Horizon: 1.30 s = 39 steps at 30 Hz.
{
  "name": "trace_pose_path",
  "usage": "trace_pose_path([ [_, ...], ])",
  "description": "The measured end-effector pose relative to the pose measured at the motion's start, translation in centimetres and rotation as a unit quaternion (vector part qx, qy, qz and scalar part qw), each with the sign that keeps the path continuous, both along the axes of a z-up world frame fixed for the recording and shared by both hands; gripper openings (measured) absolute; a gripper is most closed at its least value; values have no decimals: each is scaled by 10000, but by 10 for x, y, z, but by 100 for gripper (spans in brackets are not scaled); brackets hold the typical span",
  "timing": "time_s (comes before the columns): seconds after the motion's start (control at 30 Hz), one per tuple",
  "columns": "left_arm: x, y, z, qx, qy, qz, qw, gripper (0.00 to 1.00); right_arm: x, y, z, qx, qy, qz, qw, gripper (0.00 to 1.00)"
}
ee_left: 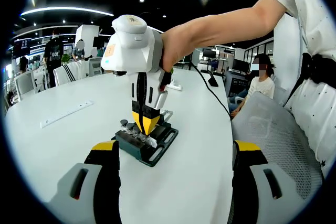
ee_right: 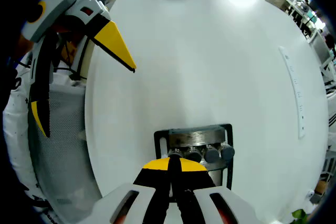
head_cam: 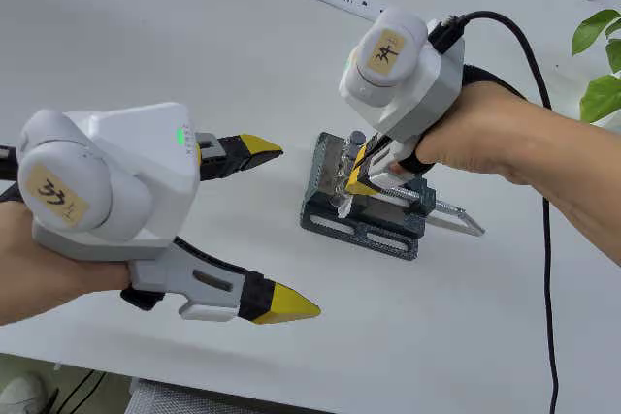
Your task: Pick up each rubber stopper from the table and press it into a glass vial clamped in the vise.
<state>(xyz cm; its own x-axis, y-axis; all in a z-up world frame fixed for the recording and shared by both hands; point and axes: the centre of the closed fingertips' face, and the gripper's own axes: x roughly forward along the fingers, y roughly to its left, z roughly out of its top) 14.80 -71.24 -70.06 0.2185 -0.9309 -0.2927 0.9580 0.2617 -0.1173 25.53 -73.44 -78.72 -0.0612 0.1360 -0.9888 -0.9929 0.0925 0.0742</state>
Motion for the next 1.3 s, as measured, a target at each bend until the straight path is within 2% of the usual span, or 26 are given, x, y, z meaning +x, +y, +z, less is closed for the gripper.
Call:
trace_pose_path([
  [0.13,0,5,0,59,-29,22,10000,88,-1,0,2,154,-19,-182,9997,1],
  [0.2,-1,6,2,56,-41,40,10000,88,-1,1,2,366,14,-497,9981,1],
  [0.27,-1,7,3,75,-65,70,9999,88,-3,-1,4,516,-10,-475,9975,1],
  [0.3,-1,7,4,83,-74,81,9999,88,-2,0,3,594,-5,-670,9960,1],
  [0.4,-2,9,4,103,-88,109,9998,88,-1,-1,3,767,-32,-762,9941,0],
  [0.5,-4,9,7,147,-109,107,9998,88,-2,-8,3,742,-34,-817,9939,0],
  [0.57,-5,9,9,160,-124,109,9997,88,-2,-13,3,727,-114,-782,9942,0],
  [0.83,-7,8,14,248,-183,133,9994,89,-5,-26,13,977,-260,-1030,9895,0],
  [1.03,-7,9,18,318,-260,149,9990,91,-11,-38,23,1233,-388,-1251,9837,0],
  [1.17,-6,9,21,335,-305,180,9988,94,-14,-48,29,1401,-475,-1410,9789,5],
  [1.3,-6,9,23,356,-338,207,9986,96,-15,-59,36,1654,-554,-1661,9706,11],
])
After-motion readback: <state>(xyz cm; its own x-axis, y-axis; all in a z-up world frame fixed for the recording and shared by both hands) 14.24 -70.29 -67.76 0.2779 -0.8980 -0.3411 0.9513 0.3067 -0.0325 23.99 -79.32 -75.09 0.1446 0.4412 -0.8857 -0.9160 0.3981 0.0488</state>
